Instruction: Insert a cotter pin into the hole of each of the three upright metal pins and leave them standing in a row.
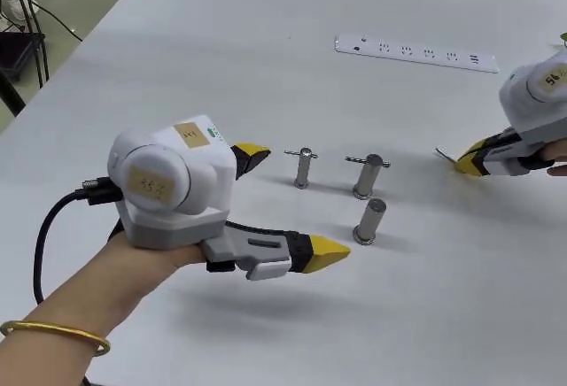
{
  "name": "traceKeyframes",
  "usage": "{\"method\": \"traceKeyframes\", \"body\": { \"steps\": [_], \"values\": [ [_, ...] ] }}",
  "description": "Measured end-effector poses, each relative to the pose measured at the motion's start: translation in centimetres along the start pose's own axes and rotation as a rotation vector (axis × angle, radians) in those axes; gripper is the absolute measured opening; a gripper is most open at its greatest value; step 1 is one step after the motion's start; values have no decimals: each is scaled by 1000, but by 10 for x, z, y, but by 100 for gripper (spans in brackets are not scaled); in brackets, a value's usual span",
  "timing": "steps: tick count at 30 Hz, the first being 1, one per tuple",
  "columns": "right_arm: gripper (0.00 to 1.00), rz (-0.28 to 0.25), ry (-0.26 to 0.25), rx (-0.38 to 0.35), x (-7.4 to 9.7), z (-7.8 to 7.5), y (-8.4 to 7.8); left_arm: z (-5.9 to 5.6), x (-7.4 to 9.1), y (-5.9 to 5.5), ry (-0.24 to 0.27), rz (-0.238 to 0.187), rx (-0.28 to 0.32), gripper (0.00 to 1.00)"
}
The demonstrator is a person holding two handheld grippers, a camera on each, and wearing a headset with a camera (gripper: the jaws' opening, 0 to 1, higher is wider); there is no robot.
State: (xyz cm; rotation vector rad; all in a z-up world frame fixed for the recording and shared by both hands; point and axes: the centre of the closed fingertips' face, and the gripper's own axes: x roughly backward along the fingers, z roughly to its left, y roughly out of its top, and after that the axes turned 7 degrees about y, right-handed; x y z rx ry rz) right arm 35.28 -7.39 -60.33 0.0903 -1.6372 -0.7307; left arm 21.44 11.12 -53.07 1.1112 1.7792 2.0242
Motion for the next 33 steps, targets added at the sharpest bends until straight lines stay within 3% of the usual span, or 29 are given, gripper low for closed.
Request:
{"method": "traceKeyframes", "body": {
  "steps": [12,14,18,28,33],
  "values": [
    [0,-84,15,57,17,33,22,-4,0,0,-8,-2,6,79],
    [0,-96,21,72,14,30,24,-4,1,1,-9,-6,6,79],
    [0,-122,36,88,16,38,29,-6,1,2,-12,-10,5,76],
    [0,-166,73,156,31,84,46,-9,4,8,-22,-33,14,70],
    [0,-192,89,182,35,105,56,-8,5,8,-5,-22,7,68]
  ]
}}
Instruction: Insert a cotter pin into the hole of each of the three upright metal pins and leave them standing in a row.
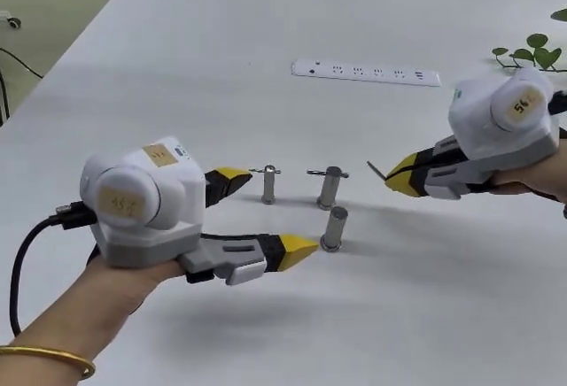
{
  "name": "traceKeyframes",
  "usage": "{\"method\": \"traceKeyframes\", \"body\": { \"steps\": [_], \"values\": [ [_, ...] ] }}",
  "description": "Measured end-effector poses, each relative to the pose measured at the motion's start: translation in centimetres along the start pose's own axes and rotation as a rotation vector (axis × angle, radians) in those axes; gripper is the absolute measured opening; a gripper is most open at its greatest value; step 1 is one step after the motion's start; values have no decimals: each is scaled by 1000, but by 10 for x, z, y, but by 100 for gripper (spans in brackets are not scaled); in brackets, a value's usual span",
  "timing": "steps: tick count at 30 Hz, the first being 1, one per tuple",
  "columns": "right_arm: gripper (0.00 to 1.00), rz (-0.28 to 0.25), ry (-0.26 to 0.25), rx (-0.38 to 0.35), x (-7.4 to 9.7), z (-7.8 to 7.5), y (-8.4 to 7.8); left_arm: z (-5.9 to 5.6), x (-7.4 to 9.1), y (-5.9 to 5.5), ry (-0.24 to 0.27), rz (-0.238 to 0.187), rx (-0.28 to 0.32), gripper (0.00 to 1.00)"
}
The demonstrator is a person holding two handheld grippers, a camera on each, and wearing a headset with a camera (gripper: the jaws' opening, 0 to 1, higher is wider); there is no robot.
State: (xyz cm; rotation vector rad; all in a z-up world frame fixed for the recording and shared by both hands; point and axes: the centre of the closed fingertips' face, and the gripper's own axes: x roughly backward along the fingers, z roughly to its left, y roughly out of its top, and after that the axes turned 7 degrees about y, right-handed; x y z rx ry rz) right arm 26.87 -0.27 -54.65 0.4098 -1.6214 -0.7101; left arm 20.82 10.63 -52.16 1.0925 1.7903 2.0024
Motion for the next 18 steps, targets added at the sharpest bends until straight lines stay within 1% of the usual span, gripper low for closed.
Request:
{"method": "traceKeyframes", "body": {
  "steps": [3,5,7,11,18],
  "values": [
    [0,-20,9,16,-1,11,8,0,1,1,0,-3,8,64],
    [0,-27,14,20,-1,15,11,0,1,0,-2,0,18,62],
    [0,-40,23,35,-1,24,17,-1,1,-1,-6,5,23,60],
    [0,-71,43,39,0,35,27,-5,1,-1,-23,9,36,55],
    [0,-89,69,68,-3,52,36,-10,0,-2,-47,16,44,49]
  ]
}}
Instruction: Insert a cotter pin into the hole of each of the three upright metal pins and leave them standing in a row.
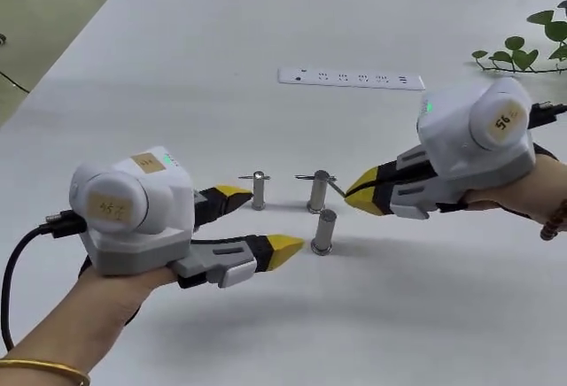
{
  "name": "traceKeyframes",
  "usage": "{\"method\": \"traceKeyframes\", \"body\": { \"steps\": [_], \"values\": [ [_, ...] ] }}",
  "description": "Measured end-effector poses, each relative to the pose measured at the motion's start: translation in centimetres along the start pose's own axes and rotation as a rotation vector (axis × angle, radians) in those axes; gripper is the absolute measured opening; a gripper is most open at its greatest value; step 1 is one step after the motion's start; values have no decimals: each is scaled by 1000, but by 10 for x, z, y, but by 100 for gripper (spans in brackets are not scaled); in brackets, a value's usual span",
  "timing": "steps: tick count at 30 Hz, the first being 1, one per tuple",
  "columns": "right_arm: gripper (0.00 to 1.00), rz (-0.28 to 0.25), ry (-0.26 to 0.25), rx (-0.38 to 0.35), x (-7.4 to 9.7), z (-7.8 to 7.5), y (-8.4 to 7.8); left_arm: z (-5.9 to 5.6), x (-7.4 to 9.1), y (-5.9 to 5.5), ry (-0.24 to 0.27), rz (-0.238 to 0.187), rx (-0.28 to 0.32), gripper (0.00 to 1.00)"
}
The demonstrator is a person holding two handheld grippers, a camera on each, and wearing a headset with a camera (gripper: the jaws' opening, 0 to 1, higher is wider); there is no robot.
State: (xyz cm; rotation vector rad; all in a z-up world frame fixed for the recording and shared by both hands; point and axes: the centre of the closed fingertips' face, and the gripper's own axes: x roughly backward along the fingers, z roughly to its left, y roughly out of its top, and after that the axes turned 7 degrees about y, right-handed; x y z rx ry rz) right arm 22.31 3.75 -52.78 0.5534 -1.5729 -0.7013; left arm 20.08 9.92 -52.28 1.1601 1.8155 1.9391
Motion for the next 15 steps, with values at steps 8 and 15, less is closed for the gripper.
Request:
{"method": "traceKeyframes", "body": {
  "steps": [8,15],
  "values": [
    [0,-4,30,17,-4,15,3,-5,-1,0,-27,6,14,40],
    [0,-3,52,41,-8,27,6,-12,0,0,-63,6,40,27]
  ]
}}
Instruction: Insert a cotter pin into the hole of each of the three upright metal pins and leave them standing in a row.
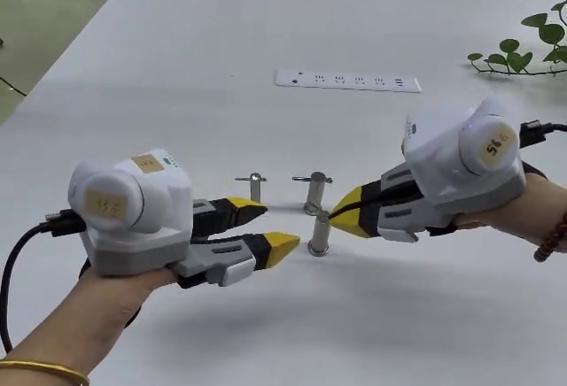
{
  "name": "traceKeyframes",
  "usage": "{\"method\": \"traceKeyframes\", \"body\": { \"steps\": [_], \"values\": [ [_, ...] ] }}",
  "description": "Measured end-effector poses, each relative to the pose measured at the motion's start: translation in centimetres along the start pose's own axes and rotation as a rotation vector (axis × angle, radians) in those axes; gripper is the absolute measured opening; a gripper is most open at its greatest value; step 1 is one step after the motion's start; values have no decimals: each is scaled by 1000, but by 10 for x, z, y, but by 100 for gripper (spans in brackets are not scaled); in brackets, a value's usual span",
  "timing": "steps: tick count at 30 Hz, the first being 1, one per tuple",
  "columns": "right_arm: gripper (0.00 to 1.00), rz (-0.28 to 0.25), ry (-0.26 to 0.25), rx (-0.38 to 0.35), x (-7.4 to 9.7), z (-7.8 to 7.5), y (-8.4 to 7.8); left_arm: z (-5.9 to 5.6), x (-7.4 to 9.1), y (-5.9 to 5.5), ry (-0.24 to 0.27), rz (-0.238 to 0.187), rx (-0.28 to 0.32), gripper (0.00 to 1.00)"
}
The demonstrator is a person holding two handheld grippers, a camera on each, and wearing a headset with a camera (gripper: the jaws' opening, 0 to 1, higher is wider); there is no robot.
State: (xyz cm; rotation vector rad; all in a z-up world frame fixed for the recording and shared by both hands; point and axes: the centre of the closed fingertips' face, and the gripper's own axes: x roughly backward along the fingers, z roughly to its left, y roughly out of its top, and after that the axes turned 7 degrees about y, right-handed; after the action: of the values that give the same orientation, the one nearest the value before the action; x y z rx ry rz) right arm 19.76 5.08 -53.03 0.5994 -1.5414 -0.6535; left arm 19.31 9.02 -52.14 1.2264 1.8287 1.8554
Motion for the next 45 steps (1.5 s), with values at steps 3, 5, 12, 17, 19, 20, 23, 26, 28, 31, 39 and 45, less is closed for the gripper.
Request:
{"method": "traceKeyframes", "body": {
  "steps": [3,5,12,17,19,20,23,26,28,31,39,45],
  "values": [
    [0,7,9,23,-3,5,1,-4,0,-1,-20,4,9,21],
    [0,12,19,38,-5,9,2,-6,0,-1,-26,6,7,20],
    [0,17,58,63,-13,20,3,-10,0,-2,-54,14,32,12],
    [0,20,58,88,-15,22,5,-14,0,-4,-71,21,42,8],
    [0,22,59,97,-15,23,5,-15,0,-4,-80,25,55,7],
    [0,23,59,99,-16,23,5,-16,0,-5,-83,27,58,5],
    [0,28,58,112,-17,25,5,-17,0,-5,-96,29,77,3],
    [0,38,56,132,-18,26,4,-18,0,-5,-110,32,100,2],
    [0,45,55,144,-18,27,4,-19,0,-6,-114,34,106,2],
    [0,60,49,175,-18,28,4,-21,0,-6,-124,40,117,2],
    [0,87,36,231,-19,28,3,-23,-1,-8,-135,53,155,0],
    [0,101,29,264,-20,27,3,-23,-2,-9,-136,60,182,0]
  ]
}}
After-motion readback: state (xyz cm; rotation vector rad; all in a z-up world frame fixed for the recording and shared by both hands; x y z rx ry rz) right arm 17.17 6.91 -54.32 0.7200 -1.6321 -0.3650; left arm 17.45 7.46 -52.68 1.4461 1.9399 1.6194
